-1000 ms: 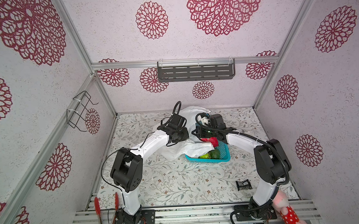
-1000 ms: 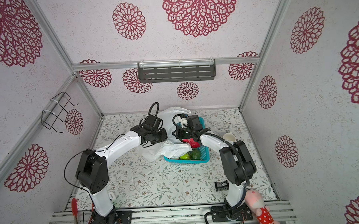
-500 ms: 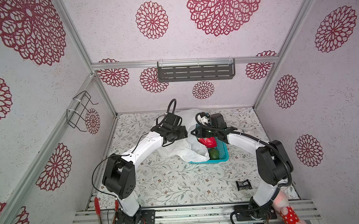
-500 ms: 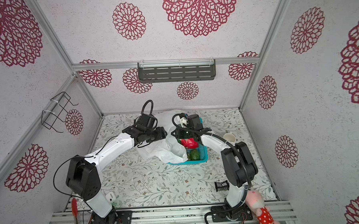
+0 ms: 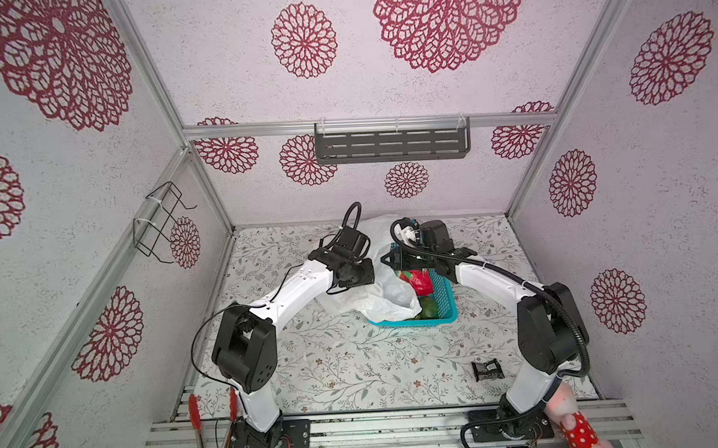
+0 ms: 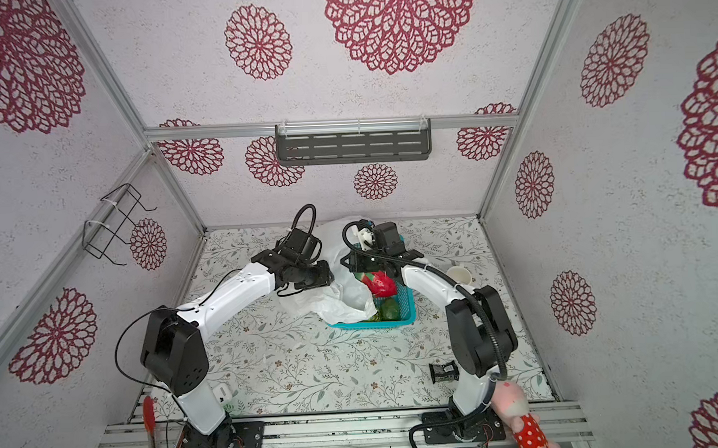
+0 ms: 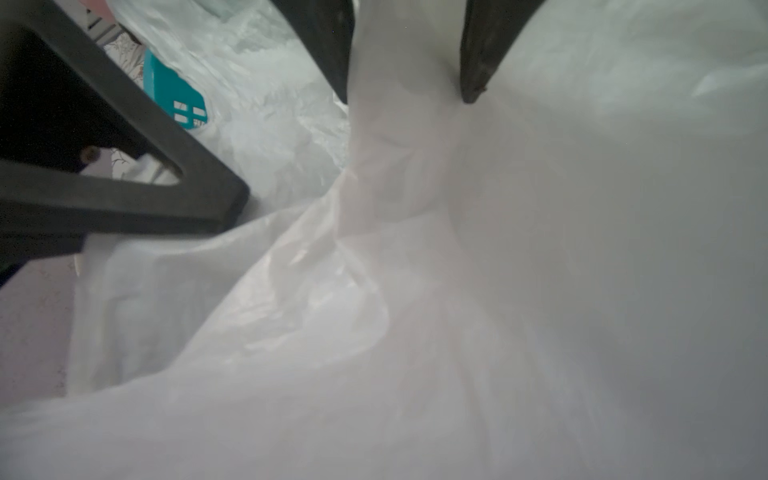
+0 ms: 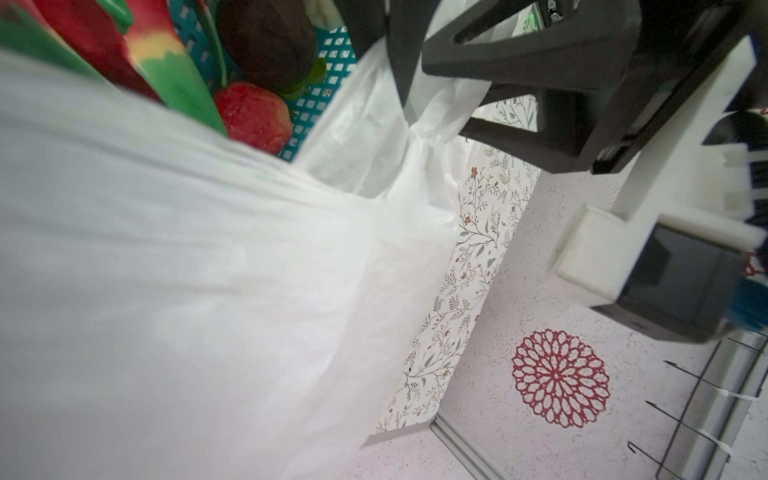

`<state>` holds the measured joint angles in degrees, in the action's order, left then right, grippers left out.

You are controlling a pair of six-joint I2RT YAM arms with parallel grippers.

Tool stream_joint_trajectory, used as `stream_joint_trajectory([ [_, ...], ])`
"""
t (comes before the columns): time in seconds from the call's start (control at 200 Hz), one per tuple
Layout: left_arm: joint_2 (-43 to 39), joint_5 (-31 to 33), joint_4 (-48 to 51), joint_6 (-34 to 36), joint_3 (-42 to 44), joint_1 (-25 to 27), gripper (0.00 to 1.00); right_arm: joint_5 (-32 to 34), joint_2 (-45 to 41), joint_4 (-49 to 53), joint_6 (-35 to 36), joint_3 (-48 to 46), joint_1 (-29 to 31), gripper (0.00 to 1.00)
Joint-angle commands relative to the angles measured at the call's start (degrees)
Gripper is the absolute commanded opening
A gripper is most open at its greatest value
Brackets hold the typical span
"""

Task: Place the fruits into the plastic bag

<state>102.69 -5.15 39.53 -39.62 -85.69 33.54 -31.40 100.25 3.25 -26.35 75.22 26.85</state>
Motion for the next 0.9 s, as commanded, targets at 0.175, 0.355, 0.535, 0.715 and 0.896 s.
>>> stream_joint_trajectory([
  [0.175,-3.74,-2.5,-1.2,0.68,-0.06,-0.73,0.22,6.24,-1.78,5.91,4.27,2.98,0.4,0.0],
  [0.355,-6.65,-4.68,-3.2,0.24,2.04,-1.84,0.13,8.25,-1.71,6.94,4.99,2.21,0.57,0.0],
  [0.535,-8.92,-2.57,-3.64,-0.07,3.54,-2.22,0.0,11.25,-1.63,7.38,4.88,1.32,0.64,0.0],
  [0.715,-14.33,4.0,-3.88,-3.26,7.47,-5.59,0.0,17.06,-1.61,9.07,3.37,0.3,0.56,0.0],
  [0.896,-25.02,0.97,-5.94,-2.49,15.45,-13.16,0.0,20.58,-1.56,10.89,2.16,-0.33,-0.31,0.0],
])
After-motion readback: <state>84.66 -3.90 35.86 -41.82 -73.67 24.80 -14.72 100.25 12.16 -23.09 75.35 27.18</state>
